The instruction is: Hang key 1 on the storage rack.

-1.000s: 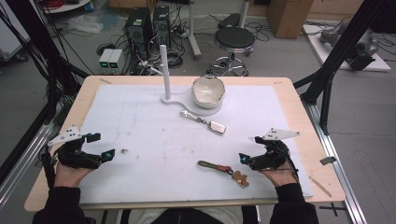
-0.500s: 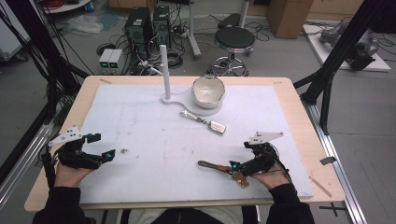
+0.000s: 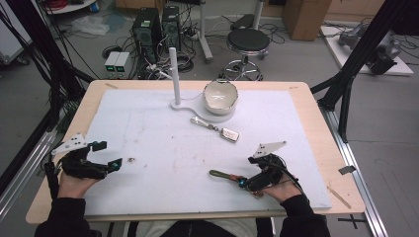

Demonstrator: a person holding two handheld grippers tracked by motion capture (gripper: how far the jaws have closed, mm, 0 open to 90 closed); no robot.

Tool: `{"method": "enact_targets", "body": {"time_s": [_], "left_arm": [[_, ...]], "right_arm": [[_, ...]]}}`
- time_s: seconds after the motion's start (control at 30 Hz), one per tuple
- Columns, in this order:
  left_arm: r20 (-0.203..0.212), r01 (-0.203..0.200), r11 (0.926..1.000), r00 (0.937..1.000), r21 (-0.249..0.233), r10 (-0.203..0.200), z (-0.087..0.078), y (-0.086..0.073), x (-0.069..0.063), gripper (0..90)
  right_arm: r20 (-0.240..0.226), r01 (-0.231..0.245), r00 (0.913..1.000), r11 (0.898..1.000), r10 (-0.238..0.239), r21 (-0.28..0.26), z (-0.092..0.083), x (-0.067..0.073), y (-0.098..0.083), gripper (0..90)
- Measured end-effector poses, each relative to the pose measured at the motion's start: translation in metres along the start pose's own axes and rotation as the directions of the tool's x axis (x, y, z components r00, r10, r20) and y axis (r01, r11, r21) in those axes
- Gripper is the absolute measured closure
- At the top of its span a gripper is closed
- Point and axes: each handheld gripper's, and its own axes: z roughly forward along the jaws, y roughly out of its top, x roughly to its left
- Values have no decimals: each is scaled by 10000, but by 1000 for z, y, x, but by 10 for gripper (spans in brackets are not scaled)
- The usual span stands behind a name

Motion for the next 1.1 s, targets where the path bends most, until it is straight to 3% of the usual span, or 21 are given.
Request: {"method": "enact_targets", "body": {"time_s": [0.57,0.67,0.7,1.03,1.1], "left_arm": [[29,18,10000,10000,36,-18,1,-1,0,17],[21,-33,10000,10000,82,33,1,-1,1,17],[34,-21,10000,10000,72,21,1,-1,1,17],[12,13,10000,10000,96,-13,1,-2,1,17],[14,12,9999,10000,103,-12,1,-2,1,17]], "right_arm": [[353,678,9968,9938,-711,881,16,9,2,434],[348,783,9959,9897,-830,1195,21,12,2,478],[362,1025,9934,9849,-1085,1399,24,15,2,498],[257,1615,9857,9774,-1665,1363,24,21,3,702],[383,1914,9794,9725,-1980,1330,25,24,4,723]]}}
